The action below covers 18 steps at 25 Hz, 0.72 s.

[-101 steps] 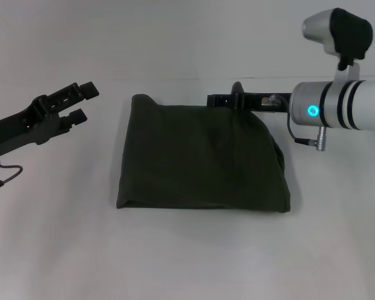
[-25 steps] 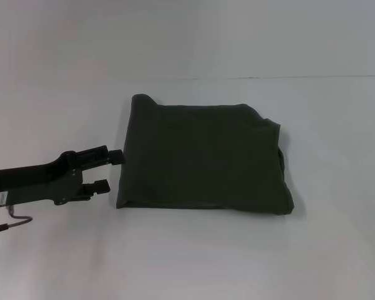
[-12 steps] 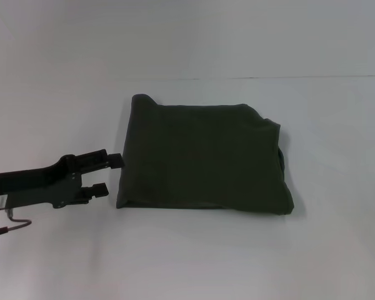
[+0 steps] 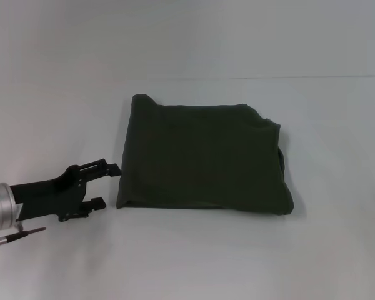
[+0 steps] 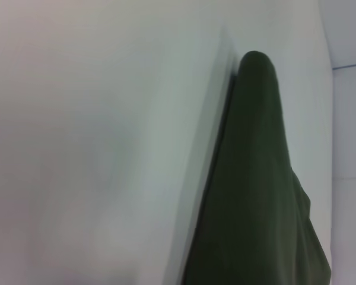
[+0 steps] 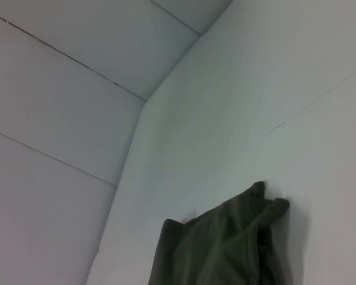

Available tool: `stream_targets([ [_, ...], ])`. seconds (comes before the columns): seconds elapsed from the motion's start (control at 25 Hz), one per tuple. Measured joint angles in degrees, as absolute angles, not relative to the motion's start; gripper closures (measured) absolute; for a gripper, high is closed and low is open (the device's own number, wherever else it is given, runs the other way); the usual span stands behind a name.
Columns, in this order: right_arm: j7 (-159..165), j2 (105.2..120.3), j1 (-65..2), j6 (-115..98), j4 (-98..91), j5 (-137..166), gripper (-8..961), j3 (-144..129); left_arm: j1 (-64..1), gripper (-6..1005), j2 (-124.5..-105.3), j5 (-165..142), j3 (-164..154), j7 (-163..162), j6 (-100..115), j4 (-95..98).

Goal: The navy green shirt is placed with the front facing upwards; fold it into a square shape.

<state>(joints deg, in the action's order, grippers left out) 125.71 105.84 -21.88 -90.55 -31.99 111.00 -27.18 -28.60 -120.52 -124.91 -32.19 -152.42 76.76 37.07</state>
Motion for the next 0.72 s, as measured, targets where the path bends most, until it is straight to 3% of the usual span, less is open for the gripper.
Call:
stream_targets([
  [0.72,125.50,105.82,-21.88,-90.44,-31.99,111.01,195,-27.26,-30.66,77,-121.25,-125.65,-35.84,-151.93,74.47,36.09],
])
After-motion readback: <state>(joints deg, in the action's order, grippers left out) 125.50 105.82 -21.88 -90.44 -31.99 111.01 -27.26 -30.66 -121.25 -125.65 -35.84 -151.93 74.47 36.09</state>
